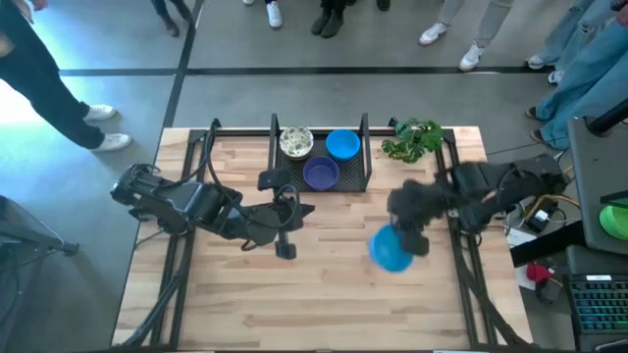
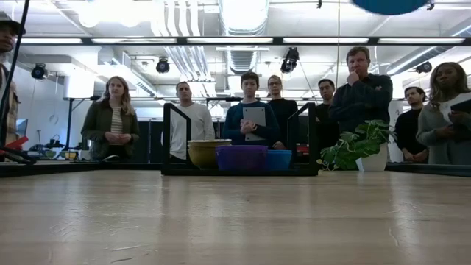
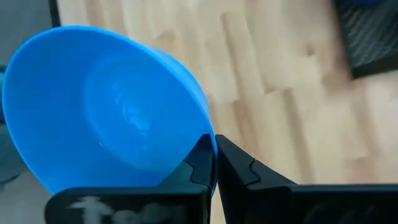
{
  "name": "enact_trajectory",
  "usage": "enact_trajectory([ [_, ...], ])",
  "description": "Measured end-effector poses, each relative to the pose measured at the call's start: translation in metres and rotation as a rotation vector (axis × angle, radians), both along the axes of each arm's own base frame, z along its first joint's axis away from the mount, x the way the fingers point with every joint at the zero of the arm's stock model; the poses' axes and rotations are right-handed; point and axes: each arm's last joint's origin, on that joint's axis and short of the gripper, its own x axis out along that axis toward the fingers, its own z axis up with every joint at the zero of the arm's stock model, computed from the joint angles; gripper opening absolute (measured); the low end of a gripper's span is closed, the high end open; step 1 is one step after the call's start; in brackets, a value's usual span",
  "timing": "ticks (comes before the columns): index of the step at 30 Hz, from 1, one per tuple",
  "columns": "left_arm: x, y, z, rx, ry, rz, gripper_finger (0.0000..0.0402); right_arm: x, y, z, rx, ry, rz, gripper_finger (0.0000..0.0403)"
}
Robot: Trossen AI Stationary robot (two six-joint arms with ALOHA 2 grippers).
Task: Pick & Place Mini bowls
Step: Stack the blue bowl on top of the blue bowls on the shelf
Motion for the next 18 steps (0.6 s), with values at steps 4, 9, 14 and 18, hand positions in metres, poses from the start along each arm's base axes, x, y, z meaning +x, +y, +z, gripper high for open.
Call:
enact_trajectory([
  [4, 0.000, 0.001, 0.001, 0.001, -0.013, 0.034, 0.0000, 0.013, -0.033, 0.012, -0.035, -0.035, -0.014, 0.0008],
  [9, 0.000, 0.002, 0.001, -0.008, -0.023, 0.052, 0.0000, 0.036, -0.079, 0.016, -0.112, -0.041, -0.044, 0.0008],
  [14, 0.000, 0.002, 0.001, -0.015, -0.027, 0.057, 0.0000, 0.059, -0.134, 0.016, -0.094, -0.050, -0.029, 0.0008],
  [18, -0.001, 0.003, 0.001, -0.003, -0.035, 0.082, 0.0000, 0.075, -0.176, 0.016, -0.101, -0.042, -0.022, 0.0008],
])
